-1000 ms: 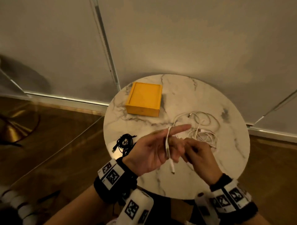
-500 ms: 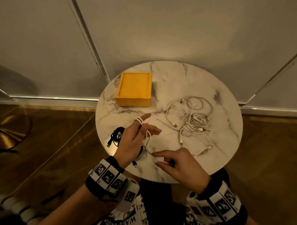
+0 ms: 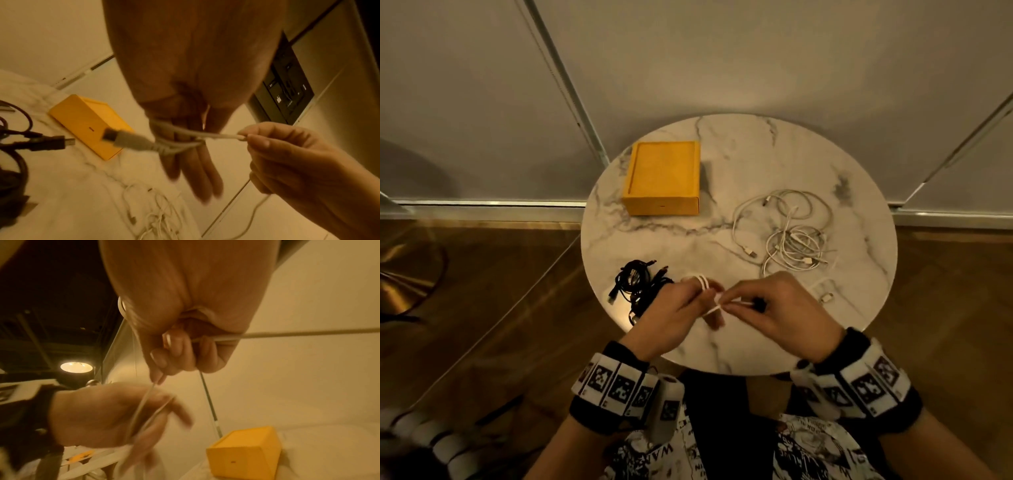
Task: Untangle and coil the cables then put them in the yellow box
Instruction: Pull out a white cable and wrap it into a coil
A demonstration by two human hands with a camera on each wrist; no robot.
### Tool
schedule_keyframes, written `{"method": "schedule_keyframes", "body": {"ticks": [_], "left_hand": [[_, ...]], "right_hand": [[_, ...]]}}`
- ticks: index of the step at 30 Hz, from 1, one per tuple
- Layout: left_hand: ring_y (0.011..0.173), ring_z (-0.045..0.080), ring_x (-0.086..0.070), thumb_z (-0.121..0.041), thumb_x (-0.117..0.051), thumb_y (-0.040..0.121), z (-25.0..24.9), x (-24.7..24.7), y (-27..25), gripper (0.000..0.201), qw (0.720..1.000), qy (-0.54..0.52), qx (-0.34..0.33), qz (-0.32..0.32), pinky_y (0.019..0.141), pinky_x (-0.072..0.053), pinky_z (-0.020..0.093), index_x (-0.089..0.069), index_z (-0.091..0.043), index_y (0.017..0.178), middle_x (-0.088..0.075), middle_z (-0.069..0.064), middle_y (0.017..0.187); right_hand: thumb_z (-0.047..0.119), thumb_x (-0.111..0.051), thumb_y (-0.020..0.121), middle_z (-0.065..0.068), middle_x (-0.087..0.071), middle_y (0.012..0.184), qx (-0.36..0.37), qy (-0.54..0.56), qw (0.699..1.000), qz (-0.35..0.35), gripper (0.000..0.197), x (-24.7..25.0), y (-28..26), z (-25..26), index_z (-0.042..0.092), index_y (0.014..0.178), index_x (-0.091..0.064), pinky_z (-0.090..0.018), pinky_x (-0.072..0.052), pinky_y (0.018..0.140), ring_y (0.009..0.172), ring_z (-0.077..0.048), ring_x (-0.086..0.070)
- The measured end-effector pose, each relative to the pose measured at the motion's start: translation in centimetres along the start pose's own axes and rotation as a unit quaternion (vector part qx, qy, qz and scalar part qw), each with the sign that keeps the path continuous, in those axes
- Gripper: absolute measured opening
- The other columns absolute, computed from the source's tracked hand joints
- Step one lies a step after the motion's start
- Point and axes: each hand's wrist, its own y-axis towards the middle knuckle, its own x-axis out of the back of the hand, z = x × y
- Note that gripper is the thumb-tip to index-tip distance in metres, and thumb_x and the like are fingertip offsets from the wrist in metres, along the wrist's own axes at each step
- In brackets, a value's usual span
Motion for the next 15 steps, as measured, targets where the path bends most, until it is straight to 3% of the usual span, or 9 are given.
{"method": "schedule_keyframes", "body": {"ticks": [2,4,6,8,9,11,13,15], "left_hand": [[0.060,0.016,-0.058,-0.026,-0.036,0.104,0.3,-0.2,-1.0,0.037,0.996,-0.038,0.050,0.067,0.067,-0.042,0.023,-0.067,-0.008,0.094,-0.065,0.004,0.063],[0.051,0.018,-0.046,-0.034,-0.035,0.103,0.4,-0.1,-1.9,0.046,0.987,-0.116,0.077,0.079,0.060,-0.041,0.026,-0.067,-0.001,0.098,-0.052,0.004,0.058],[0.049,0.015,-0.038,-0.039,-0.033,0.101,0.2,0.0,-2.3,0.052,0.976,-0.161,0.083,0.117,0.058,-0.039,0.027,-0.067,0.001,0.096,-0.043,0.005,0.058],[0.047,0.013,-0.034,-0.036,-0.033,0.102,-0.5,-0.3,-2.6,0.052,0.961,-0.210,0.072,0.162,0.056,-0.038,0.022,-0.067,0.003,0.094,-0.038,0.004,0.056],[0.044,0.011,-0.033,-0.034,-0.032,0.103,-0.9,-0.5,-2.6,0.052,0.950,-0.247,0.064,0.180,0.055,-0.039,0.020,-0.067,0.003,0.093,-0.038,0.004,0.053],[0.039,0.009,-0.035,-0.034,-0.035,0.102,-1.5,-0.7,-2.4,0.048,0.914,-0.348,0.054,0.200,0.057,-0.046,0.021,-0.069,0.000,0.093,-0.040,0.003,0.046],[0.037,0.008,-0.038,-0.037,-0.045,0.098,-1.8,-0.4,-1.8,0.042,0.873,-0.441,0.026,0.205,0.059,-0.050,0.025,-0.069,-0.003,0.095,-0.045,-0.002,0.044],[0.041,0.009,-0.043,-0.033,-0.050,0.095,-2.1,0.0,-1.2,0.039,0.846,-0.497,-0.023,0.193,0.063,-0.051,0.027,-0.065,0.002,0.103,-0.049,-0.001,0.048]], "right_hand": [[0.037,-0.070,0.084,0.010,-0.053,0.052,-0.006,-0.003,1.000,-0.004,0.013,1.3,0.1,-0.8,0.025,0.083,-0.072,-0.016,-0.031,0.053,0.048,0.000,-0.046],[0.036,-0.072,0.083,0.010,-0.051,0.050,-0.007,0.006,1.000,0.017,0.012,1.8,0.1,-1.2,0.025,0.080,-0.071,-0.017,-0.032,0.052,0.048,-0.006,-0.047],[0.033,-0.073,0.082,0.006,-0.054,0.053,-0.008,0.036,0.999,0.026,0.011,1.9,0.0,-1.3,0.023,0.080,-0.072,-0.018,-0.035,0.052,0.048,-0.009,-0.048],[0.030,-0.075,0.081,0.001,-0.064,0.063,-0.021,0.092,0.995,0.010,0.010,1.9,0.1,-1.2,0.020,0.080,-0.074,-0.025,-0.045,0.056,0.055,-0.013,-0.057],[0.027,-0.075,0.080,-0.001,-0.068,0.069,-0.029,0.123,0.992,-0.011,0.010,1.8,0.1,-1.0,0.017,0.081,-0.074,-0.029,-0.050,0.060,0.062,-0.017,-0.063],[0.020,-0.075,0.079,0.004,-0.072,0.075,-0.042,0.181,0.981,-0.065,0.010,1.2,0.2,-0.9,0.011,0.081,-0.075,-0.023,-0.052,0.064,0.068,-0.012,-0.067],[0.018,-0.069,0.083,0.009,-0.070,0.073,-0.056,0.218,0.969,-0.103,0.012,0.1,0.0,-0.5,0.009,0.086,-0.075,-0.018,-0.048,0.059,0.062,-0.006,-0.063],[0.022,-0.061,0.091,0.009,-0.069,0.074,-0.051,0.212,0.971,-0.100,0.018,-1.4,-0.5,-0.3,0.013,0.099,-0.074,-0.025,-0.049,0.055,0.057,-0.009,-0.060]]}}
